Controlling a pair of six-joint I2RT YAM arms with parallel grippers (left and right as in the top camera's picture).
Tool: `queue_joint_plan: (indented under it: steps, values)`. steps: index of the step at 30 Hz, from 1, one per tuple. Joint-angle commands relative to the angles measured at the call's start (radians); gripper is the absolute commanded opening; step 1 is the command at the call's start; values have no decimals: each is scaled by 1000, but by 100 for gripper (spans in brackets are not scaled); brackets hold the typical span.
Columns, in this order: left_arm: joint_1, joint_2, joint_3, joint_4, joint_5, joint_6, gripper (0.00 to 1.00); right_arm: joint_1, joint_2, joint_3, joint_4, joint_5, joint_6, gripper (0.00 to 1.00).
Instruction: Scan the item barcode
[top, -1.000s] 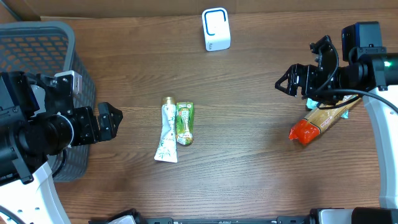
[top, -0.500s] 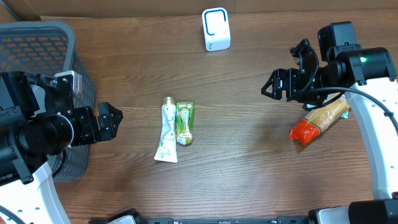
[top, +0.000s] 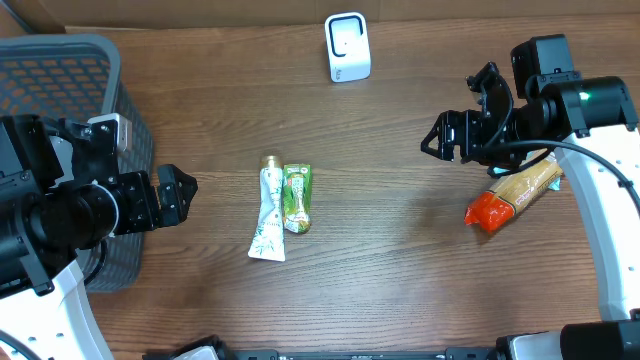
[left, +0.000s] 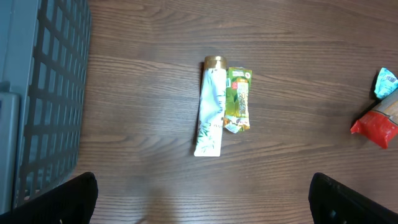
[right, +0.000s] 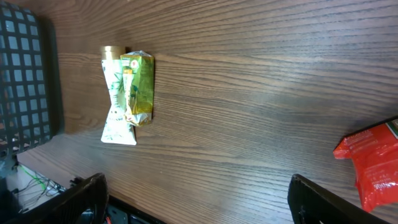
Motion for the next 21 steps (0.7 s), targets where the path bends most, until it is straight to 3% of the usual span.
queue_joint_plan:
  steps: [1,13,21]
  values:
    - [4,1,0,2,0,8,100,3,-3,-5,6,3,-8,92]
    - [4,1,0,1,0,8,100,26,1,-6,18,-2,23,93]
    - [4,1,0,1,0,8,100,190,63,-6,58,-1,63,96]
